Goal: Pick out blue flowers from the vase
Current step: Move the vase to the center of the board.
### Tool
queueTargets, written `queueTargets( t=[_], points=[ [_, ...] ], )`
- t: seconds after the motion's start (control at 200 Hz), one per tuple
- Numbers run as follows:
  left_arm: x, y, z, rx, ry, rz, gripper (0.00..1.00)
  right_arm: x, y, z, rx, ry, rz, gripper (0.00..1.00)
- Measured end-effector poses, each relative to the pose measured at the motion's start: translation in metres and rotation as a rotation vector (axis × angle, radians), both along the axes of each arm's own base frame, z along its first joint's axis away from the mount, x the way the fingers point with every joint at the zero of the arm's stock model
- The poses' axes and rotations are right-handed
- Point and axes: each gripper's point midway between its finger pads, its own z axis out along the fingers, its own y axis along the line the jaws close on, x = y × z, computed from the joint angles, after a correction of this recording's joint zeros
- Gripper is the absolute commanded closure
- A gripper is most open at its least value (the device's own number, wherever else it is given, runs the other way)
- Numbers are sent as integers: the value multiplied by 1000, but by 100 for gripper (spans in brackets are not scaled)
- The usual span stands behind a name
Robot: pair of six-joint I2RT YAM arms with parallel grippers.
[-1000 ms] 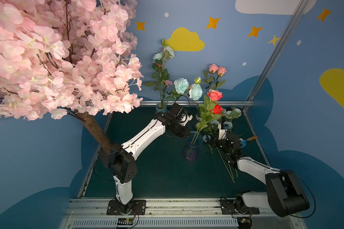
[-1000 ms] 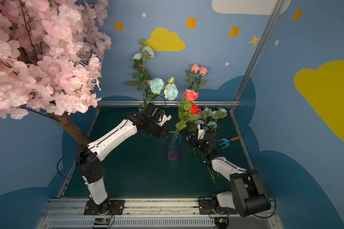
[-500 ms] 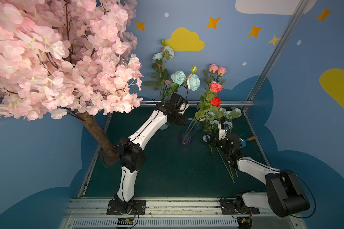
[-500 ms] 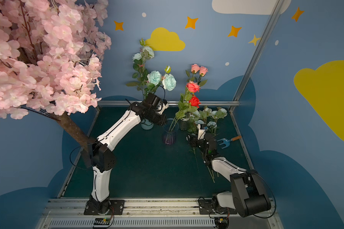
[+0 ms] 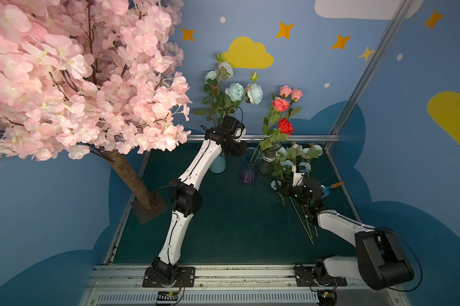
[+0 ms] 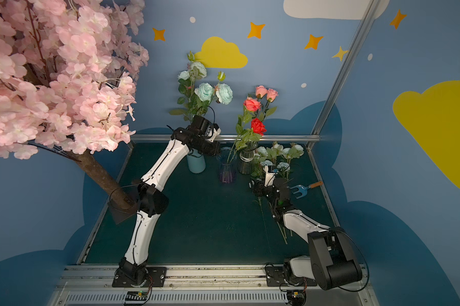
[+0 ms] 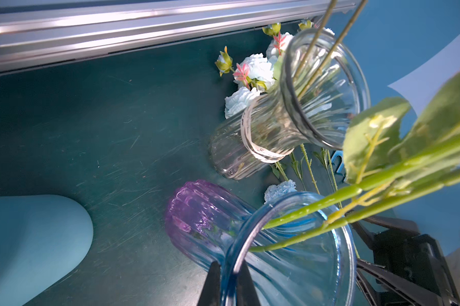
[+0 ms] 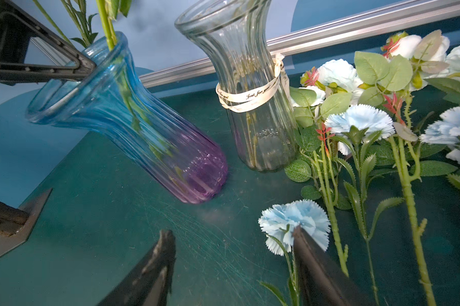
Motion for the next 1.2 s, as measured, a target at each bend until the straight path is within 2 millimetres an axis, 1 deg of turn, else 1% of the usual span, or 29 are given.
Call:
queueTargets(
  t=[0.185, 0.415, 0.591, 0.716, 0.796, 0.896, 0.996, 1.086, 1.201],
  points=[
    [6, 10, -1, -32, 27, 23, 97, 0, 1, 0, 3, 1, 4, 29],
    [19, 19, -2, -70, 39, 53, 97, -1, 1, -1, 4, 4, 9, 29],
    [30, 24, -2, -88, 29, 78, 97, -1, 2, -2, 4, 8, 13, 29],
    [33, 24, -2, -99, 32, 91, 97, -1, 2, -4, 3, 12, 13, 29],
    [35, 23, -2, -110, 32, 92, 92, -1, 2, -5, 3, 15, 14, 29],
    [37, 20, -1, -127, 31, 88, 78, -1, 2, -5, 3, 15, 15, 29],
    [42, 15, 9, -167, -3, 76, 67, -1, 3, -5, 4, 16, 16, 29],
    [45, 11, 20, -195, -34, 64, 62, -1, 3, -5, 4, 16, 17, 29],
    [45, 7, 23, -209, -43, 54, 58, -1, 3, -5, 5, 16, 20, 29]
  ],
)
